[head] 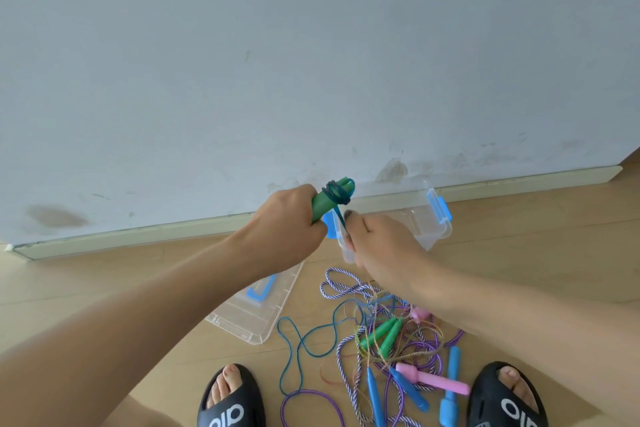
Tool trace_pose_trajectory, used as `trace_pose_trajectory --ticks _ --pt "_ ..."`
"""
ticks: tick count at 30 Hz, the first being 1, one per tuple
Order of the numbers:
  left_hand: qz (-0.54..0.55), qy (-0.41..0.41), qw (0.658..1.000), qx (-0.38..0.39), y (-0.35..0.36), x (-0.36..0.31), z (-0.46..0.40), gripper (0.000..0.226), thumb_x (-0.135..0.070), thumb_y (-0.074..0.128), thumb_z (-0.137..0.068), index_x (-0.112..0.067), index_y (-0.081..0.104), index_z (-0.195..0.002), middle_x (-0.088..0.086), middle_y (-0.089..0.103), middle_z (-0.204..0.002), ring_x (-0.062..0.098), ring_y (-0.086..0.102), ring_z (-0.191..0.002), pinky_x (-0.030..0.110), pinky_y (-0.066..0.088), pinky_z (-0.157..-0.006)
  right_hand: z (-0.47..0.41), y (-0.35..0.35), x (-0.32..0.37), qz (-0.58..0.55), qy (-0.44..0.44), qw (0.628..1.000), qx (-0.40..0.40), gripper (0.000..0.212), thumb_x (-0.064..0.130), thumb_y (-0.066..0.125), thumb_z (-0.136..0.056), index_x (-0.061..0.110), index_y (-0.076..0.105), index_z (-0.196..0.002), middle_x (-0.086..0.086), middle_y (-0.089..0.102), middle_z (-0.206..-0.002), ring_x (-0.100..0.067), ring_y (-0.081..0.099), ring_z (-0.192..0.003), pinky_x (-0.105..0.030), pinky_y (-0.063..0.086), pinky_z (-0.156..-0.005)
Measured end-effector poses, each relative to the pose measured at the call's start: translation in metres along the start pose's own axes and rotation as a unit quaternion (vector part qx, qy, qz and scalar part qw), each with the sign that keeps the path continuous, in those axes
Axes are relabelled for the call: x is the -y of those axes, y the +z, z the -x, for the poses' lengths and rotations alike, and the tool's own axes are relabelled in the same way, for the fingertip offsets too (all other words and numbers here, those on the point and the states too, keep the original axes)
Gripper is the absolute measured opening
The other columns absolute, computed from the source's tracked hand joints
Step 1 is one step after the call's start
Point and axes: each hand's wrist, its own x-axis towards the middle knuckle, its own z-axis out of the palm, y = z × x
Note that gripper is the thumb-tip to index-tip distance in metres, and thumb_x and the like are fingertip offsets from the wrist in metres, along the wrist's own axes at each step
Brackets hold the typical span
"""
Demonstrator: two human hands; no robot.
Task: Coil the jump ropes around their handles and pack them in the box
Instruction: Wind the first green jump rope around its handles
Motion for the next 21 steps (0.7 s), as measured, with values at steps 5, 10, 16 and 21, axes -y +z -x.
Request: trace_pose_trajectory --ticks 5,10,16,21 --pt "-0.137 -0.008 0.99 0.015 0.002 0.016 -0.008 0.01 -0.012 0.047 -0.088 -0.013 0.037 -0.085 0.004 0.045 -0.07 0.019 0.039 -0.055 0.031 0.026 -0.046 0.015 -0.01 0.011 0.192 -0.142 0.971 -0.004 0.041 0.032 0.04 -0.101 0.014 0.042 -0.064 -0.005 0.047 -0.055 -0.028 0.045 -0.059 -0.04 0.039 -0.057" --pt "-0.224 0.059 0.971 0.053 0.011 0.015 -0.004 0.009 -0.012 0.046 -0.09 -0.012 0.042 -0.098 0.002 0.042 -0.07 0.02 0.04 -0.055 0.033 0.028 -0.046 0.013 -0.026 0.018 0.202 -0.236 0.95 -0.017 0.045 0.039 0.048 -0.098 0.015 0.038 -0.061 0.0 0.043 -0.048 -0.018 0.035 -0.049 -0.034 0.03 -0.051" --pt "-0.271 0.14 0.951 0.056 0.008 -0.009 0.006 0.012 -0.013 0.044 -0.09 -0.016 0.033 -0.092 0.004 0.05 -0.081 0.028 0.048 -0.065 0.033 0.026 -0.044 -0.016 -0.056 0.009 0.111 -0.211 0.97 -0.037 0.053 0.041 0.054 -0.098 0.015 0.029 -0.059 0.004 0.023 -0.053 -0.012 0.023 -0.051 -0.027 0.021 -0.049" --pt "-0.24 0.199 0.949 0.046 0.0 -0.019 0.016 0.015 -0.022 0.048 -0.09 -0.019 0.035 -0.097 -0.003 0.045 -0.08 0.027 0.045 -0.068 0.031 0.025 -0.047 -0.026 -0.059 -0.001 0.003 -0.144 0.988 0.056 0.056 0.051 0.058 -0.093 0.015 0.032 -0.059 0.003 0.027 -0.056 -0.017 0.024 -0.055 -0.028 0.021 -0.051"
